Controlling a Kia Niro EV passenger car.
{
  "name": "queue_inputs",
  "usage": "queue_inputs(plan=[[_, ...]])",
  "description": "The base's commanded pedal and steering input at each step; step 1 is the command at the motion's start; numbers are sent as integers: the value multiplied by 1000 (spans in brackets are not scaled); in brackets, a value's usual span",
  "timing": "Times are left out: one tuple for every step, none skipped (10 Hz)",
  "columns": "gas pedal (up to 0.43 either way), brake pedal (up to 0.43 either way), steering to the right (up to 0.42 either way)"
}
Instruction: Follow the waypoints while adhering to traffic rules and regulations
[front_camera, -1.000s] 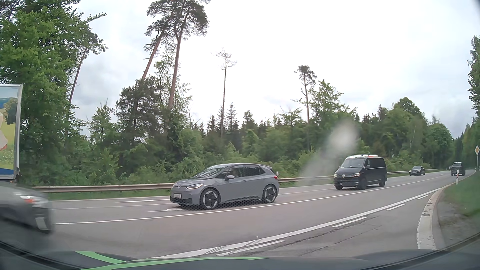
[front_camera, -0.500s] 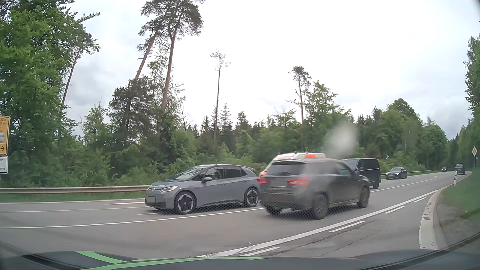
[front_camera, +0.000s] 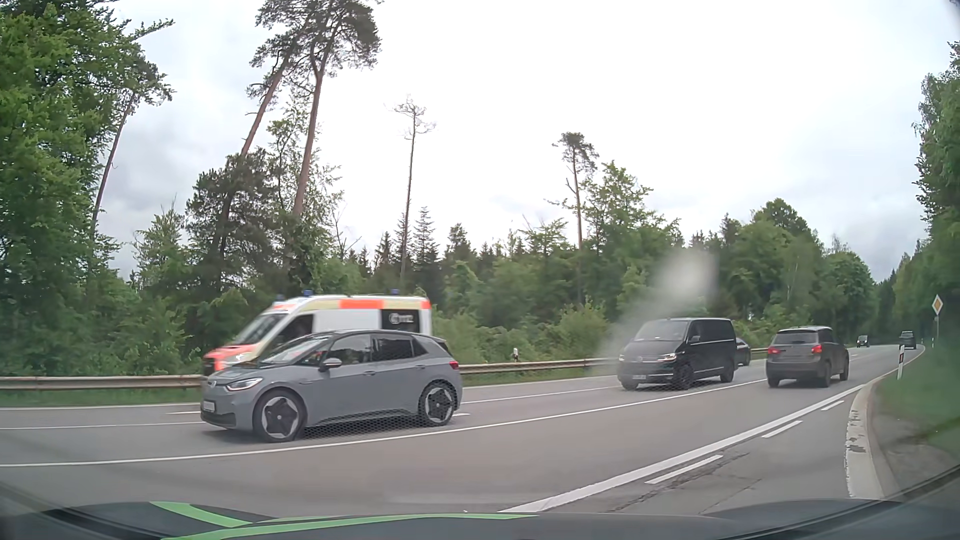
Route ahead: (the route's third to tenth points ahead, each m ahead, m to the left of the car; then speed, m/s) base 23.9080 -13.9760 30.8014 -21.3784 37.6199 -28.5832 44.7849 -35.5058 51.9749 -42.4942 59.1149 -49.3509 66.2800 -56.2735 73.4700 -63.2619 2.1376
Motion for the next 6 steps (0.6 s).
queue_inputs(plan=[[461, 0, 244], [461, 0, 240], [461, 0, 234], [469, 0, 228], [469, 0, 226], [480, 0, 227]])
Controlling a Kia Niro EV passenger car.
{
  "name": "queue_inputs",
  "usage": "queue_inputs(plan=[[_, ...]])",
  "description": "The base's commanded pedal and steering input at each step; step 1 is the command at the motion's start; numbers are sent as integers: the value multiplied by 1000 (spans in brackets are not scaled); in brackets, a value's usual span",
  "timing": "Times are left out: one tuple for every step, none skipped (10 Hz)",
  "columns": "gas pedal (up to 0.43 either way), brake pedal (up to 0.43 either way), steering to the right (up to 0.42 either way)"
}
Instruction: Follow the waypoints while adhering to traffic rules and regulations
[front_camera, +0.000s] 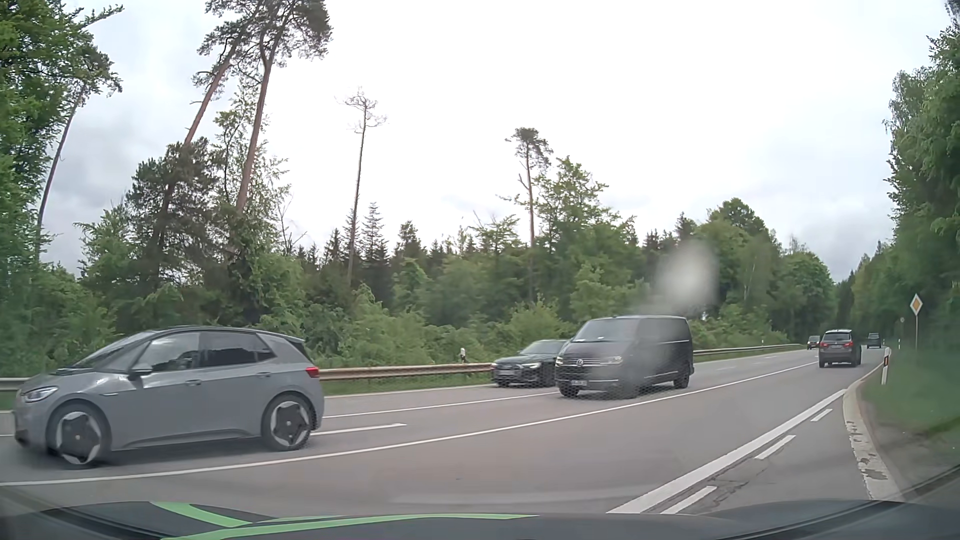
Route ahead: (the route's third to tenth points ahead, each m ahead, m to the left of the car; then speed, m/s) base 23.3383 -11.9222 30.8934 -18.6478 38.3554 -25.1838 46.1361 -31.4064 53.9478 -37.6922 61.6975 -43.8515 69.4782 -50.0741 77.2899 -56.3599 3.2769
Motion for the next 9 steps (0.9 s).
queue_inputs(plan=[[480, 0, 231], [480, 0, 240], [480, 0, 246], [480, 0, 251], [480, 0, 252], [480, 0, 252], [480, 0, 250], [480, 0, 249], [480, 0, 249]])
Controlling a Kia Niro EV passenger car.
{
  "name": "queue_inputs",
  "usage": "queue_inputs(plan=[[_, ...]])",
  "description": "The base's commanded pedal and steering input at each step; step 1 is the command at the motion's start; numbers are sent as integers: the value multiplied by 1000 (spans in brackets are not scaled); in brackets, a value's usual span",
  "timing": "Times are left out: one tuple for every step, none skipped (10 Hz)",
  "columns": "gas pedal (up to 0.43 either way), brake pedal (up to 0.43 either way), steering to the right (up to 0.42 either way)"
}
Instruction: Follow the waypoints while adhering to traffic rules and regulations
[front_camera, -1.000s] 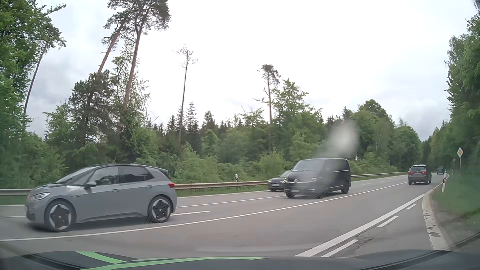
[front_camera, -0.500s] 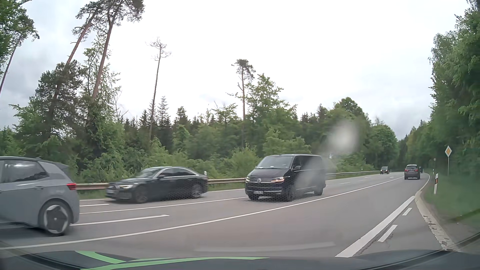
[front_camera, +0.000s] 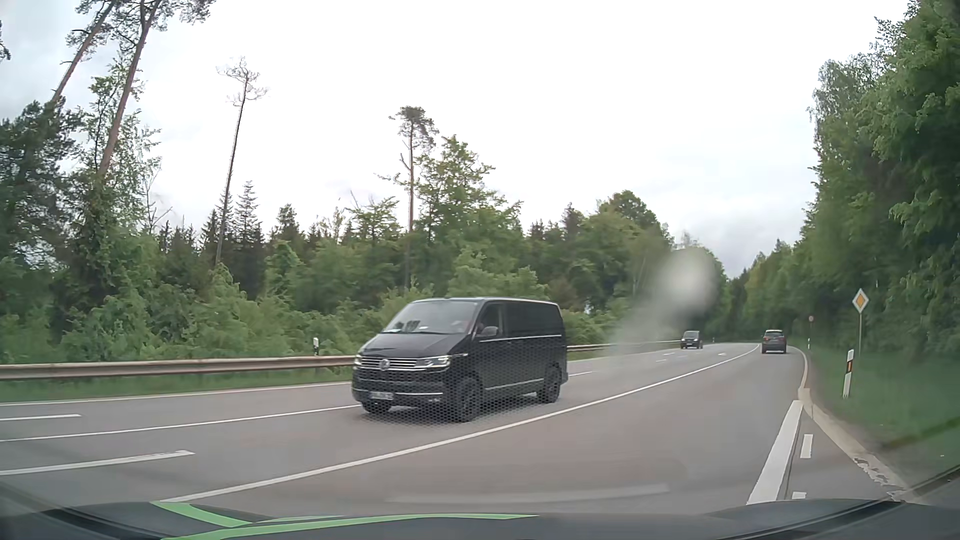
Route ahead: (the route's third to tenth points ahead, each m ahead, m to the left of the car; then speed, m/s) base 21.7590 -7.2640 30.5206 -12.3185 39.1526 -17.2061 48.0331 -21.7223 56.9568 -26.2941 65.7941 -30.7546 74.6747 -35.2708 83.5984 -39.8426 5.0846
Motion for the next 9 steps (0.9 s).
queue_inputs(plan=[[480, 0, 246], [480, 0, 243], [488, 0, 242], [488, 0, 241], [488, 0, 236], [500, 0, 231], [512, 0, 222], [512, 0, 209], [531, 0, 200]])
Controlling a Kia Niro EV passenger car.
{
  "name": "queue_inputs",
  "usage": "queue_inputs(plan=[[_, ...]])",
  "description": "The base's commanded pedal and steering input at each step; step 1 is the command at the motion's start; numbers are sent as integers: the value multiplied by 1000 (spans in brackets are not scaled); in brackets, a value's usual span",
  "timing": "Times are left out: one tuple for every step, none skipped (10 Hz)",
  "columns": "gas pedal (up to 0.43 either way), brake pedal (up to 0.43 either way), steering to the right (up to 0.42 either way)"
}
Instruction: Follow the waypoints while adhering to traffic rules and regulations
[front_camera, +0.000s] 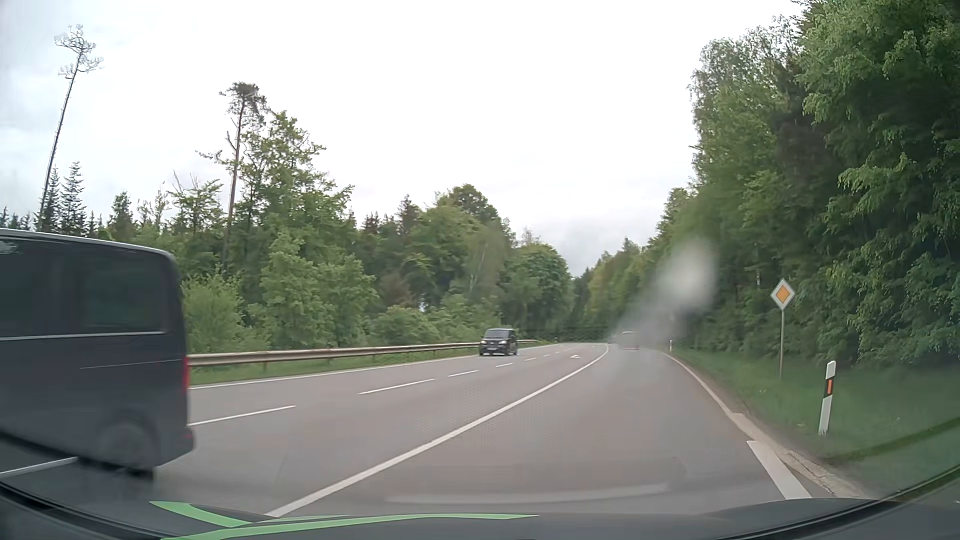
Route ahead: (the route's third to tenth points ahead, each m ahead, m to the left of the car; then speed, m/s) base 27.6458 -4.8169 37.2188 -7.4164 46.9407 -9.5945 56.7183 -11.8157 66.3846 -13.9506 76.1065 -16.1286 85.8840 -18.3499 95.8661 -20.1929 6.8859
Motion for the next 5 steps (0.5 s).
queue_inputs(plan=[[531, 0, 190], [539, 0, 184], [551, 0, 174], [559, 0, 163], [571, 0, 153]])
